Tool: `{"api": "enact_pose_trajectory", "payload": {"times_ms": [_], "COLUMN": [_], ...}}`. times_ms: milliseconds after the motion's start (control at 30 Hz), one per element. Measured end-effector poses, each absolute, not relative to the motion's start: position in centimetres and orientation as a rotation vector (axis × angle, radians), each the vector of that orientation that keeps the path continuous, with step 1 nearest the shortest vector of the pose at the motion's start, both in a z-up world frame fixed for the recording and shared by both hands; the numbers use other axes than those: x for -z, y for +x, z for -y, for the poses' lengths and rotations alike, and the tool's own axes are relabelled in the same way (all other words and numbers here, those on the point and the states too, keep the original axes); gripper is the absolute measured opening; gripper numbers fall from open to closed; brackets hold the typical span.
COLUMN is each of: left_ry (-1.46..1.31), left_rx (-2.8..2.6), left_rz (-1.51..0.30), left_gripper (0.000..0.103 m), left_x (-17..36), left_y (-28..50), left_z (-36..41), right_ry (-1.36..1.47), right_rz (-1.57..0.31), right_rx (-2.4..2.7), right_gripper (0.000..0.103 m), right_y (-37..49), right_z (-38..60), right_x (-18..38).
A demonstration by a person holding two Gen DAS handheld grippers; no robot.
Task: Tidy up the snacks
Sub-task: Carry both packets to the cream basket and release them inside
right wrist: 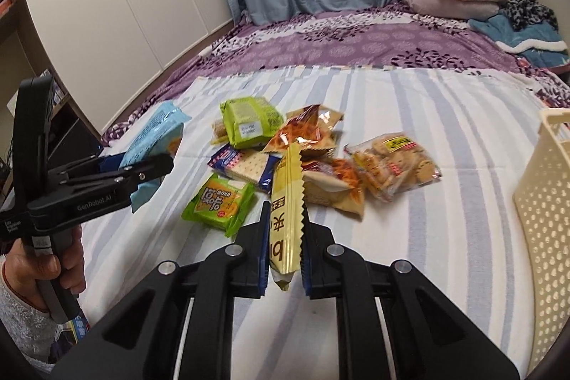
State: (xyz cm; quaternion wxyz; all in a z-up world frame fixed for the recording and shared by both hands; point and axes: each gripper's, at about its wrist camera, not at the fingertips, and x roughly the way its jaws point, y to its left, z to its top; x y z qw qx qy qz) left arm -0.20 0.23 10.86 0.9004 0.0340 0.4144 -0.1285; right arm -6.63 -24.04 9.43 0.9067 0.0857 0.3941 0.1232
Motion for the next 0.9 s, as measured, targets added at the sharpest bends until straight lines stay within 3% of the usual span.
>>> {"api": "enact_pose_trajectory", "payload": {"times_ms": [533, 900], "left_ry": [0.190, 0.270], "left_rx": [0.428, 0.580], "left_rz": [-0.784, -0.768], "left_gripper": [0.061, 0.061], "left_x": [-14.7, -15.7], "left_y": [-2.4, -3.9], "left_z": [9.7, 18.1], "right_ry": [0.304, 0.409], "right_rz": [-0.626, -0.580], "right_rx": [0.001, 0.229], "right_gripper": [0.013, 0.013], "right_y": [-11.6, -15.1], "right_z": [36.8, 45.8], "right_x": [-13.8, -13.0]}}
